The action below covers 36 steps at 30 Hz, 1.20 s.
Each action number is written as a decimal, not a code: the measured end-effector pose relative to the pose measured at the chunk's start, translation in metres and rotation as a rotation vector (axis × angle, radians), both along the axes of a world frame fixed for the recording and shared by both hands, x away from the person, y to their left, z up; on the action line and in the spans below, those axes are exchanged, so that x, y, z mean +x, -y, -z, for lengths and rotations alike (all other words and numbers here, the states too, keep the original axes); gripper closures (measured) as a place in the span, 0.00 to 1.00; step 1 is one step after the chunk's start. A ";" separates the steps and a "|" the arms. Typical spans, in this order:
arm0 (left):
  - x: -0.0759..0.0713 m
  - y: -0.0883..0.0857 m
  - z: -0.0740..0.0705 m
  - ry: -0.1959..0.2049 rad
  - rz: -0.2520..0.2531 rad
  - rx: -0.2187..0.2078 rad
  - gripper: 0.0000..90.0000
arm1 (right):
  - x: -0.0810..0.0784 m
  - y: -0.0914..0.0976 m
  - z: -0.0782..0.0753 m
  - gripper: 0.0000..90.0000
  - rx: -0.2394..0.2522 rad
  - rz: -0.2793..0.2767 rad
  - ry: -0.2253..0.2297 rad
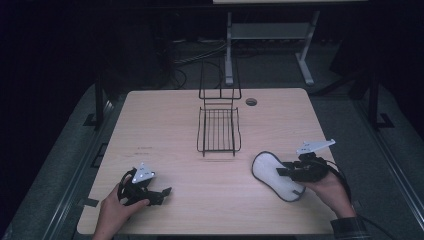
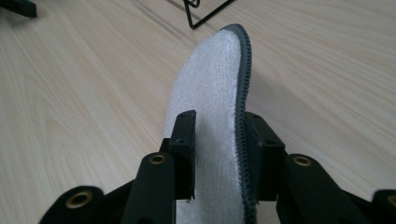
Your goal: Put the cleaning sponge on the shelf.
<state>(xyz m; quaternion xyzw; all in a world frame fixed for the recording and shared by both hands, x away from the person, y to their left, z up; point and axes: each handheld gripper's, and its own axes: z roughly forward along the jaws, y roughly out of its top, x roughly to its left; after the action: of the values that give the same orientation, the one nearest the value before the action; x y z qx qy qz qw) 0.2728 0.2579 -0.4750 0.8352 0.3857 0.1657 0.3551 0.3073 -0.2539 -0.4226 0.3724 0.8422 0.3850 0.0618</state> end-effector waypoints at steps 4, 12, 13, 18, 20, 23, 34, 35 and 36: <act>0.000 0.000 0.000 0.000 0.000 0.000 0.14 | -0.002 0.000 -0.003 0.81 0.029 -0.001 0.005; 0.000 0.000 0.000 0.001 0.000 0.001 0.14 | -0.005 0.001 -0.007 0.89 0.051 -0.034 0.016; 0.000 0.000 0.000 0.001 0.000 0.001 0.14 | -0.005 0.001 -0.007 0.89 0.051 -0.036 0.019; 0.000 0.000 0.000 0.001 0.000 0.001 0.14 | -0.005 0.001 -0.009 0.89 0.057 -0.033 0.023; 0.000 0.000 0.000 0.001 0.002 0.002 0.14 | -0.005 0.001 -0.010 0.89 0.058 -0.027 0.027; 0.000 0.000 0.000 0.000 0.002 0.002 0.14 | -0.004 0.000 -0.012 0.89 0.065 -0.027 0.037; 0.000 0.000 0.000 0.001 0.002 0.001 0.14 | 0.006 -0.005 -0.023 0.89 0.084 -0.017 0.072; 0.000 0.000 0.000 0.001 0.002 0.001 0.14 | 0.008 -0.006 -0.025 0.89 0.083 -0.018 0.076; 0.000 0.000 0.000 0.001 0.002 0.002 0.14 | 0.009 -0.006 -0.026 0.89 0.085 -0.017 0.082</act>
<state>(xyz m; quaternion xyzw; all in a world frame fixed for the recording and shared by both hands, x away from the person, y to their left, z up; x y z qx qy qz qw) 0.2730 0.2580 -0.4749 0.8357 0.3847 0.1663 0.3548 0.3167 -0.2477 -0.3964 0.3514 0.8249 0.4359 0.0772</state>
